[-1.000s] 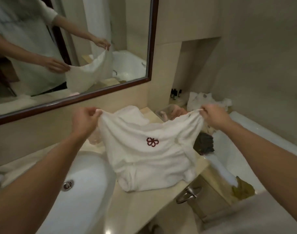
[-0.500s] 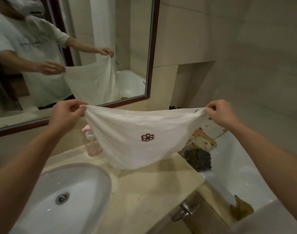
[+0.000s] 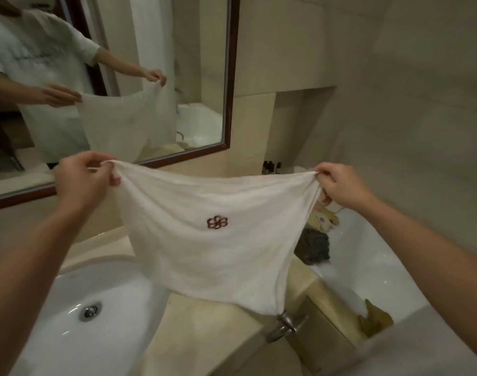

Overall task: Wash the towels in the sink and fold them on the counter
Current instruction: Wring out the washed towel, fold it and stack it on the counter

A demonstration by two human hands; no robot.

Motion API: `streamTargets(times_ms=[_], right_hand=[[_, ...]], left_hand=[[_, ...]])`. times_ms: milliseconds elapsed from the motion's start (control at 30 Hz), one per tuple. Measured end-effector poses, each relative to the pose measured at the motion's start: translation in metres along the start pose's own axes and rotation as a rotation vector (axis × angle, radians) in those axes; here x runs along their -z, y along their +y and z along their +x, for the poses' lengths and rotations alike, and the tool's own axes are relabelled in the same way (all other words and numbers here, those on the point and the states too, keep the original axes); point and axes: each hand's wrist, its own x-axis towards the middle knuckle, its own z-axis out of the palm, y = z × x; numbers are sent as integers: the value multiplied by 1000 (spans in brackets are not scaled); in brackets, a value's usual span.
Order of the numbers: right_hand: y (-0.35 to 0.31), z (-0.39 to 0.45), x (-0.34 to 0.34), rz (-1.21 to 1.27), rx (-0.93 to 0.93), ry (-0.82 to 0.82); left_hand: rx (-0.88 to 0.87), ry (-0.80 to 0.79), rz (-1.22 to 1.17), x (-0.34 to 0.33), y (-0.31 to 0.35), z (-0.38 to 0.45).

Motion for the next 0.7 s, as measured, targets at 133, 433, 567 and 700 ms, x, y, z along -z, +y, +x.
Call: streamTargets(times_ms=[133, 433, 567, 700], right_hand=[[-6, -3, -16, 262, -79, 154], [-6, 23, -8, 566, -229, 269], [-10, 30, -7, 402, -216, 336], [-10, 25, -9, 211, -235, 298]], left_hand=[[33, 37, -106, -5, 4, -10], [27, 198, -349, -11, 29, -19], [-1, 173, -280, -7, 28, -18], [-7, 113, -106, -8, 21, -24]])
